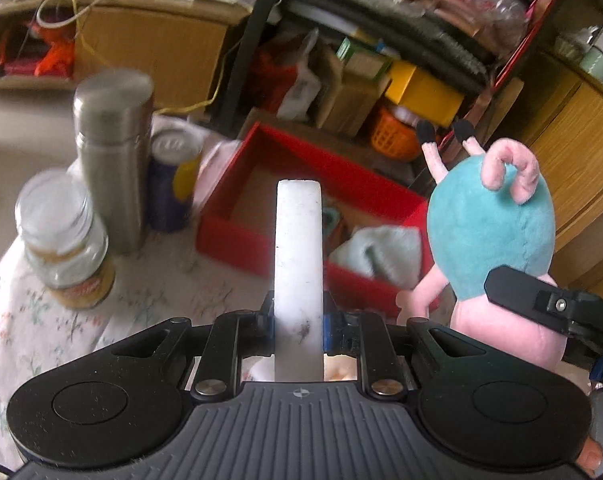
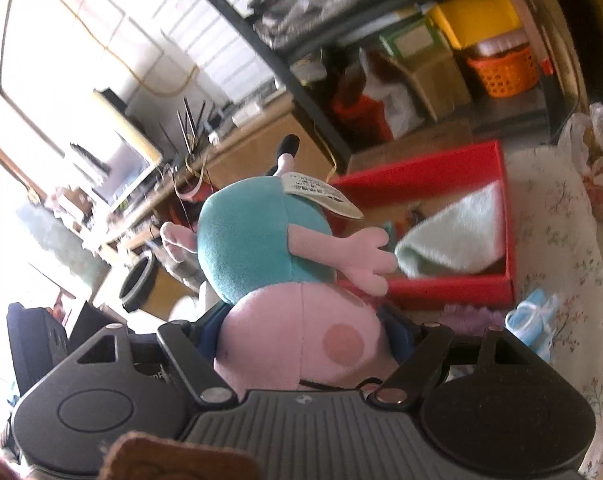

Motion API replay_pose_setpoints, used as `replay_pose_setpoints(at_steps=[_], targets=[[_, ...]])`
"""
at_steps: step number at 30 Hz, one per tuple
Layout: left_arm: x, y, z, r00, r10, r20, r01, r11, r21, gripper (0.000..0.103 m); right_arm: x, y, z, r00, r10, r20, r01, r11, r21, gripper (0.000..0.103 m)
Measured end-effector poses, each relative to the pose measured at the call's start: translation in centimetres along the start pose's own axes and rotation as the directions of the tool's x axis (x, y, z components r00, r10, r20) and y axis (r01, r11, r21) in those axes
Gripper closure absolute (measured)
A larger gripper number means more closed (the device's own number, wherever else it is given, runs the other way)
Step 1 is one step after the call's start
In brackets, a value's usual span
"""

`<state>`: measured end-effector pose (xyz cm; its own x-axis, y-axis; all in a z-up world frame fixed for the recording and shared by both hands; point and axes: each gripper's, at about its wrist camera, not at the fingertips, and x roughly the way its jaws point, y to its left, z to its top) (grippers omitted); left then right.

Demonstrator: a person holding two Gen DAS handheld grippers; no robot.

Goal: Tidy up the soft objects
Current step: 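Carry the sponge and pig plush into the red box and open both tools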

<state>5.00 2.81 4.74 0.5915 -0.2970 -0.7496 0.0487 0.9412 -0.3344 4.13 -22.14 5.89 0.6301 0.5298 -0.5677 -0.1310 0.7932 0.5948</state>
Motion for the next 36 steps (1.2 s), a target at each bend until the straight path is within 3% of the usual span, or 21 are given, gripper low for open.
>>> replay_pose_setpoints(at_steps=[15, 23, 36], targets=[[-0.3, -2.7, 3.6, 0.992, -0.03, 0.124, 0.027, 0.999, 0.027, 0.084, -0.7, 1.2, 1.4, 0.989, -0.032, 0.144, 0.036, 0.999, -0.026, 0.052], [0.9, -3.6, 5.7, 0.987, -0.036, 0.156, 0.032, 0.999, 0.023, 0.084, -0.4, 1.4, 2.9, 0.974, -0.046, 0.224, 0.051, 0.998, -0.02, 0.052], [2.9, -4.4, 7.6, 0.984, -0.029, 0.178, 0.021, 0.999, 0.045, 0.084, 1.2, 0.4, 4.8, 0.955, -0.094, 0.281, 0.096, 0.995, 0.006, 0.052]])
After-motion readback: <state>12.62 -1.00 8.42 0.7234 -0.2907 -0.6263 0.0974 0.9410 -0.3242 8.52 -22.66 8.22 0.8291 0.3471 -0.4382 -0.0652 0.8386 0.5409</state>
